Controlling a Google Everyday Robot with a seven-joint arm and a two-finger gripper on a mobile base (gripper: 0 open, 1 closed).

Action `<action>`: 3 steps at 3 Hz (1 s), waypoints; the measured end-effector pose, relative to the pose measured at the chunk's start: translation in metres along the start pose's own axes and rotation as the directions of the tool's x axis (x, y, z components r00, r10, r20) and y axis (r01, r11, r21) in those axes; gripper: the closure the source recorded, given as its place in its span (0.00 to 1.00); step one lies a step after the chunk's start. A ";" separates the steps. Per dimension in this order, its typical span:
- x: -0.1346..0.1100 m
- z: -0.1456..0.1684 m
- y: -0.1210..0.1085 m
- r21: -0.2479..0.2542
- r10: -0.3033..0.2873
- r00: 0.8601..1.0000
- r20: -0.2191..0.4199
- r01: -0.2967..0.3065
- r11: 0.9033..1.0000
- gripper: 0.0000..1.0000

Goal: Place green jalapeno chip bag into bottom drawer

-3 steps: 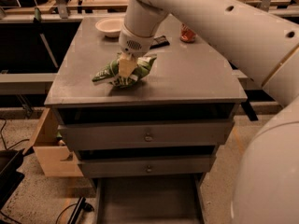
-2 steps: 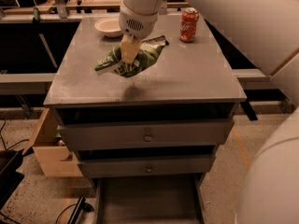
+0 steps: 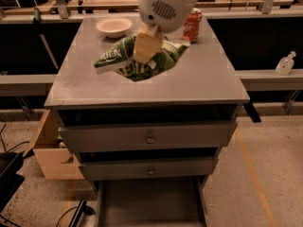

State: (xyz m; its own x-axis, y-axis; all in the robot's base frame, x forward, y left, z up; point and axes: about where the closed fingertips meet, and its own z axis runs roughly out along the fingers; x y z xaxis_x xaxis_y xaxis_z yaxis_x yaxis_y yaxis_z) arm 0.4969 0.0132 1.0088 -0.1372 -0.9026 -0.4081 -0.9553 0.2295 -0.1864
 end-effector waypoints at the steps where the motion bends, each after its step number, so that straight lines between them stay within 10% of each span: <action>1: 0.010 -0.049 0.059 0.083 0.017 0.990 0.142 -0.029 0.996 1.00; 3: 0.049 -0.059 0.090 0.115 0.128 0.967 0.223 -0.156 0.981 1.00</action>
Offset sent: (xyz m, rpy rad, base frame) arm -0.2322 -0.2082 -0.1460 0.6369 0.0929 -0.5952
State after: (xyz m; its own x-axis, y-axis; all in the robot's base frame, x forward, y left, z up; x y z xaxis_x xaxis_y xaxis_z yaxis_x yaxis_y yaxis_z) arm 0.3885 -0.0313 1.0247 -0.1962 -0.7620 -0.6171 -0.8857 0.4078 -0.2219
